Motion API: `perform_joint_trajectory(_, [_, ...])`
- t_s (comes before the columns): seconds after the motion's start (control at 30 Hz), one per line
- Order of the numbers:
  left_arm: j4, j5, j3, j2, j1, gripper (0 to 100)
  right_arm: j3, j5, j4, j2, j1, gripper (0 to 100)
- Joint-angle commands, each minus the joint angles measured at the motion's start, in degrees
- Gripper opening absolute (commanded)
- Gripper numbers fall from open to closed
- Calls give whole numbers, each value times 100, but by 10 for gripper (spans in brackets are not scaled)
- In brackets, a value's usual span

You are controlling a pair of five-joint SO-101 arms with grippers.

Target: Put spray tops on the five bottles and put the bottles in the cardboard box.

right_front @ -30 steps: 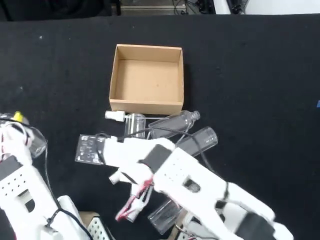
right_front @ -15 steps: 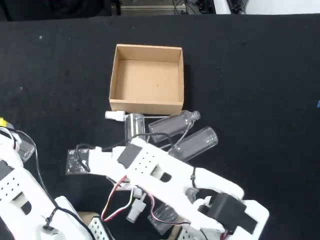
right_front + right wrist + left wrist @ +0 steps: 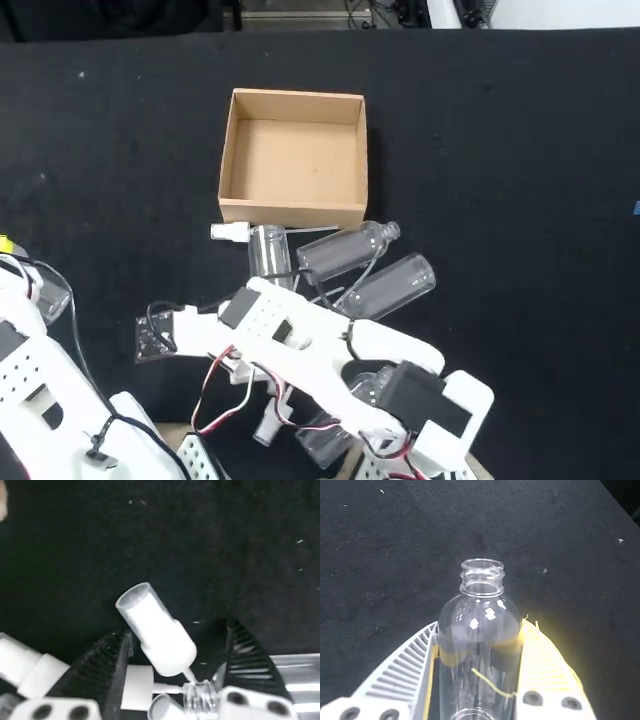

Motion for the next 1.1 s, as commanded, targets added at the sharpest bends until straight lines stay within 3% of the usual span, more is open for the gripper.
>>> perform_joint_trajectory(0.0, [-141,70,-338,-149,-57,36,-409,-158,-290,-66,-62,111])
perform_joint_trajectory(0.07, [-141,70,-338,-158,-57,36,-576,-343,-290,-110,53,3])
perform_joint_trajectory(0.13, [-141,70,-338,-158,-57,36,-778,-563,-229,-224,273,52])
perform_joint_trajectory(0.33, [-149,70,-330,-167,-22,36,-1596,-1354,-9,-1218,879,12])
perform_joint_trajectory(0.57, [-141,62,-312,-167,338,36,-2387,-2321,404,-2914,958,11])
perform_joint_trajectory(0.7, [-141,18,-180,-229,998,36,-2774,-2374,369,-3916,1336,11])
perform_joint_trajectory(0.97, [-149,9,-13,-229,3029,37,-3134,-2382,334,-5209,2101,11])
perform_joint_trajectory(1.07, [-149,0,136,-237,3670,34,-3116,-3059,167,-5508,2716,10])
